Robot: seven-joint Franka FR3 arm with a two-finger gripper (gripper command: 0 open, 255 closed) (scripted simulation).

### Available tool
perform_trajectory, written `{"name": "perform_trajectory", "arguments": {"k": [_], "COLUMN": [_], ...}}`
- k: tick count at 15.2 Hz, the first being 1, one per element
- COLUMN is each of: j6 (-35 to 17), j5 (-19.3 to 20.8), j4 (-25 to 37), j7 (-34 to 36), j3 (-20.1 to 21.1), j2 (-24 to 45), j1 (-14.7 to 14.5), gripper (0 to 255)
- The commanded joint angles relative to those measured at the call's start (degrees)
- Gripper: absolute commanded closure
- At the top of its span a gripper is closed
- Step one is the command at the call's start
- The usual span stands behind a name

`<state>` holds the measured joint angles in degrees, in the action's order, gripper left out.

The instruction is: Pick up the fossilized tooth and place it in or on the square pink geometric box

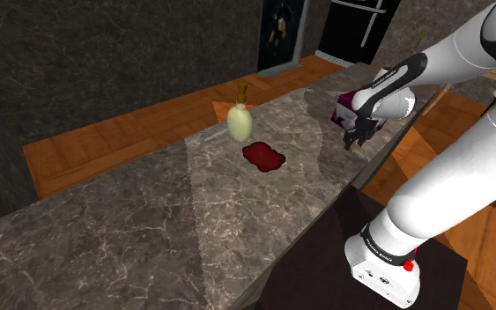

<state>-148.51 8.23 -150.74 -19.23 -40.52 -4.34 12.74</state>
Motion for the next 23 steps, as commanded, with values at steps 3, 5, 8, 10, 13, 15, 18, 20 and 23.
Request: {"name": "perform_trajectory", "arguments": {"k": [3, 5, 8, 10, 13, 15, 18, 20, 23], "j6": [4.08, 6.10, 9.11, 11.09, 14.02, 15.94, 18.78, 20.64, 23.37], "j5": [3.85, 5.05, 6.44, 7.14, 7.92, 8.29, 8.68, 8.85, 8.98], "j4": [0.43, 0.86, 1.61, 2.17, 3.10, 3.79, 4.91, 5.71, 7.01], "j7": [2.86, 3.74, 4.78, 5.32, 5.96, 6.29, 6.68, 6.88, 7.11], "j3": [0.80, 1.29, 2.07, 2.60, 3.40, 3.93, 4.72, 5.23, 5.97], "j2": [-4.23, -6.01, -8.50, -10.04, -12.18, -13.49, -15.29, -16.39, -17.88], "j1": [0.95, 1.41, 2.01, 2.36, 2.80, 3.04, 3.35, 3.51, 3.70], "gripper": [255, 255, 255, 255, 255, 255, 255, 255, 255]}}
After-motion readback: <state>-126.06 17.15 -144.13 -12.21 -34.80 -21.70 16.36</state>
